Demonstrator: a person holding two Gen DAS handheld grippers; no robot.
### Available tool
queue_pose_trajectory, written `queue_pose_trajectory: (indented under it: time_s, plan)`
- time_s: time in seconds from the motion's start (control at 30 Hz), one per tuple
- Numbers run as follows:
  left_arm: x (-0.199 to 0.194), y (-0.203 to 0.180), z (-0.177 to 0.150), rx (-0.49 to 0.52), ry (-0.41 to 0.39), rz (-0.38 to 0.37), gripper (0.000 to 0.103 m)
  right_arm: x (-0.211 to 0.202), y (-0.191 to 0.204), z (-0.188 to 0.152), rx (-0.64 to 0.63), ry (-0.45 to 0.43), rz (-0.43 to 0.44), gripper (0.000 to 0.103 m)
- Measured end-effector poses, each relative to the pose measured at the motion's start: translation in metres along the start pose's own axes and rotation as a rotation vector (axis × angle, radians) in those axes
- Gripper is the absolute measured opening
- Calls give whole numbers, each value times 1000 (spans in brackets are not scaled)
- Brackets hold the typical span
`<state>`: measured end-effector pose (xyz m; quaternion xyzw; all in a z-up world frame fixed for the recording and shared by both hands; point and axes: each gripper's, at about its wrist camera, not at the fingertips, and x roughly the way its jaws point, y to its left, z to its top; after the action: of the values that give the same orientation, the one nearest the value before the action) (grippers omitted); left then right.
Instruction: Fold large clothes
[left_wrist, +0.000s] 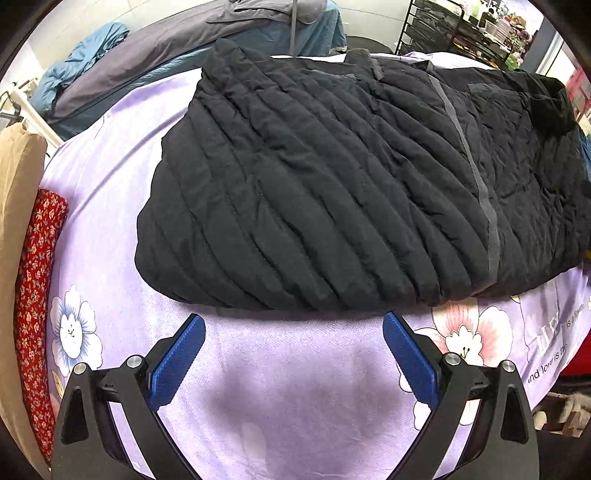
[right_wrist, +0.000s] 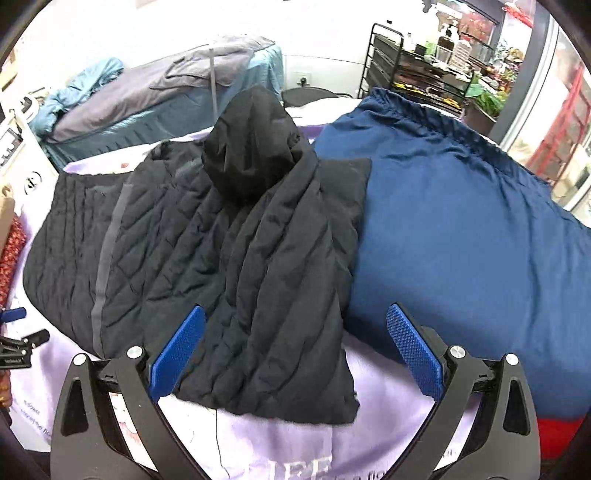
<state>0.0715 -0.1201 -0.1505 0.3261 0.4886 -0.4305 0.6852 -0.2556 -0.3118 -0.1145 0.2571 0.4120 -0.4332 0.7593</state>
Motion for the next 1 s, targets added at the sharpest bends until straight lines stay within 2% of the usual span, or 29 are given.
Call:
queue_pose_trajectory:
  time_s: [0.1, 0.3, 0.43, 0.53, 0.57, 0.67, 0.77, 1.0]
  plan:
    - [-1, -1, -2, 2, 6, 1, 94, 13, -7, 8, 10, 6, 30, 97]
    - [-1, 7, -4, -28, 17, 6, 95, 43, -26, 20, 142, 52, 131, 97]
    - [1, 12, -6, -54, 28, 1, 95, 52, -20, 23, 137, 69, 134, 97]
    - [4, 12, -6, -59, 41, -6, 95, 55, -12, 27, 140, 78, 221, 95]
    - [4, 12, -6, -55, 42, -7, 95, 55, -8, 28, 129, 82, 227, 95]
    - [3, 8, -5, -40, 36, -12, 95, 60, 1, 29, 95, 94, 183, 95]
    - [2, 6, -3, -37, 34, -20, 95, 65, 1, 28, 100, 103, 183, 95]
    - [0, 30, 11, -103, 23, -38, 95, 72, 10, 28, 46, 123, 137, 95]
